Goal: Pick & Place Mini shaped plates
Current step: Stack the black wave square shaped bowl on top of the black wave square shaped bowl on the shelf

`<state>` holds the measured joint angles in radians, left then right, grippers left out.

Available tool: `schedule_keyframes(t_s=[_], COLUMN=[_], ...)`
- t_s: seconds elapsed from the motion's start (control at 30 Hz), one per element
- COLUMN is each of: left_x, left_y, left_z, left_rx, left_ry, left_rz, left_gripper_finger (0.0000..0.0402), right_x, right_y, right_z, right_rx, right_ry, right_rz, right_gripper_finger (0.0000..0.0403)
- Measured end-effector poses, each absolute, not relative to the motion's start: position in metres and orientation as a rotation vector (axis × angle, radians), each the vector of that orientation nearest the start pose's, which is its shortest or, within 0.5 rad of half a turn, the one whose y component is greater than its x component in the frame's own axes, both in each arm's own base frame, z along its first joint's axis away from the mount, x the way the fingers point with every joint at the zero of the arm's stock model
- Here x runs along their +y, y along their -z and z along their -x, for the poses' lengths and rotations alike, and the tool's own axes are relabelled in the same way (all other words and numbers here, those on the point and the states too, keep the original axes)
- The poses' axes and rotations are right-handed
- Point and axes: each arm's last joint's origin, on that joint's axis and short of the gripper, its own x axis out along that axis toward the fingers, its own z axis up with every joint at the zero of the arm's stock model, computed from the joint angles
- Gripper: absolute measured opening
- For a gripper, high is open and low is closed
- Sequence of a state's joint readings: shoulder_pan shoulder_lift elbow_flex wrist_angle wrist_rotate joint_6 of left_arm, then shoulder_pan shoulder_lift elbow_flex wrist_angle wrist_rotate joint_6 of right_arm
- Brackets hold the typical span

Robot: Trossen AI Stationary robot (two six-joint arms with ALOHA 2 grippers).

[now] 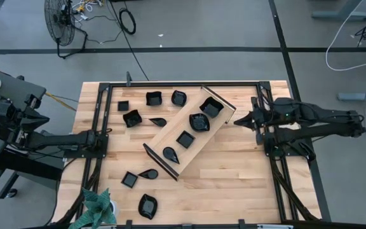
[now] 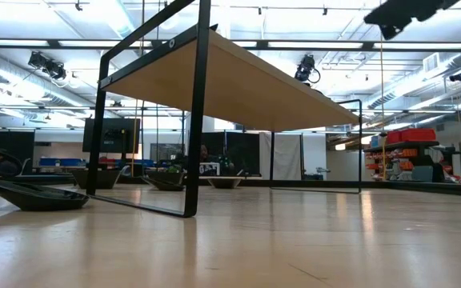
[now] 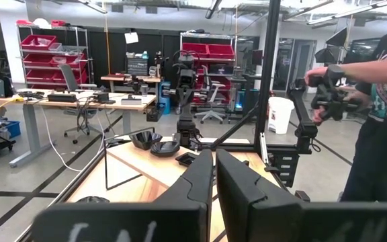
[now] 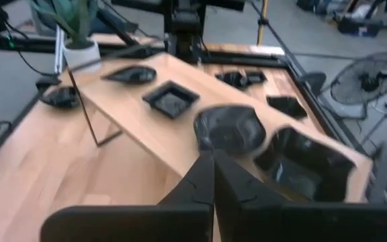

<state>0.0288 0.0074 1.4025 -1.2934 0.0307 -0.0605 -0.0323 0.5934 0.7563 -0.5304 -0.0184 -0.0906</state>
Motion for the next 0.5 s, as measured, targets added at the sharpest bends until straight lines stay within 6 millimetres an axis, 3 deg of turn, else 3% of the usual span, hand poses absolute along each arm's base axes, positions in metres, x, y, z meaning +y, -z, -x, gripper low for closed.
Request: schedule_keyframes(t_s=[0.27,0.5], left_x=[-0.006,-0.006], left_y=[-0.367,-0.367], left_z=[0.164,0.164], left_rx=[-0.102,-0.102], left_ry=[0.005,0.005], left_rz=[0.057,0.057], left_gripper_finger=[0.0025,0.0025], right_x=[-0.009,-0.009], right_y=[-0.317,-0.331], right_z=[-0.094,-0.073], right_rx=[0.345,0.38], right_ry=[0.006,0.022], right_rz=[0.093,0.082], right_gripper_finger=[0.0,0.0])
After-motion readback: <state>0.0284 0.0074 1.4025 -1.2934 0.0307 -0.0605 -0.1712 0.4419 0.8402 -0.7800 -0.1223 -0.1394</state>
